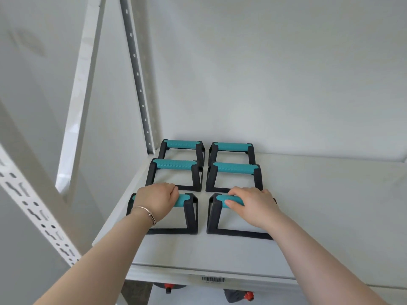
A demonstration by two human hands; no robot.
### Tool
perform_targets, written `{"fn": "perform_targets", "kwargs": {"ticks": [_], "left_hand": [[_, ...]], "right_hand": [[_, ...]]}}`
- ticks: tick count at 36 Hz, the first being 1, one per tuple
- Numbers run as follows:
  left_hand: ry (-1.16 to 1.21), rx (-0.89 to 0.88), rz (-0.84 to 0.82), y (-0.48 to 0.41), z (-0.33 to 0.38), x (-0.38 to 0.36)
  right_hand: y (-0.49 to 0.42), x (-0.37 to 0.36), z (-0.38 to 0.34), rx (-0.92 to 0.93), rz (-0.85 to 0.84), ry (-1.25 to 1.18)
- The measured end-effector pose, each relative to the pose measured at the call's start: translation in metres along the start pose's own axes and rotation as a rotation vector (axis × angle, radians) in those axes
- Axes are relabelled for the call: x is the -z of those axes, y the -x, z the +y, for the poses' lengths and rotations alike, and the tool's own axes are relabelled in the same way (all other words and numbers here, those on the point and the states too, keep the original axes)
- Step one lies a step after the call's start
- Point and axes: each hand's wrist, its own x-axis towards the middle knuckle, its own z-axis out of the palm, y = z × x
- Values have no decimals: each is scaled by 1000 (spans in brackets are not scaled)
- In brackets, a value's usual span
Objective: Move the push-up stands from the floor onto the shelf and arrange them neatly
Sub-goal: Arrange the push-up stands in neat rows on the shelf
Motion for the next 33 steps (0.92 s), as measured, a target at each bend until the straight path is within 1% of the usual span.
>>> {"fn": "perform_targets", "kwargs": {"ticks": [4, 12, 17, 20, 22, 24, 25, 26, 28, 30, 31, 33], "left_hand": [[-12, -40, 6, -4, -6, -2], [4, -74, 22, -11, -7, -5], [-21, -122, -11, -15, -7, -3], [-10, -124, -53, -16, -7, -3], [15, -105, -120, -21, -6, 0], [82, -69, -192, -27, -5, 3], [130, -52, -203, -31, -5, 5], [173, -38, -184, -34, -4, 6], [212, -29, -58, -43, -4, 7], [229, -10, 76, -55, -4, 6], [229, 3, 106, -62, -4, 6], [197, 16, 83, -76, -2, 6]], "right_hand": [[1, -2, 0, 1, 27, -8], [1, 1, -1, -2, 25, -70], [0, 2, -2, -9, 19, -73], [1, 3, -2, -16, 12, -72], [-1, 3, -1, -13, -6, -53], [-4, 5, 1, -19, -43, -53], [-7, 6, 3, -38, -45, -97], [-11, 8, 4, -67, -18, -171], [-20, 14, 6, -121, 136, -289], [-37, 19, 8, -136, 317, -265], [-46, 21, 8, -131, 372, -233], [-67, 24, 8, -105, 398, -161]]}}
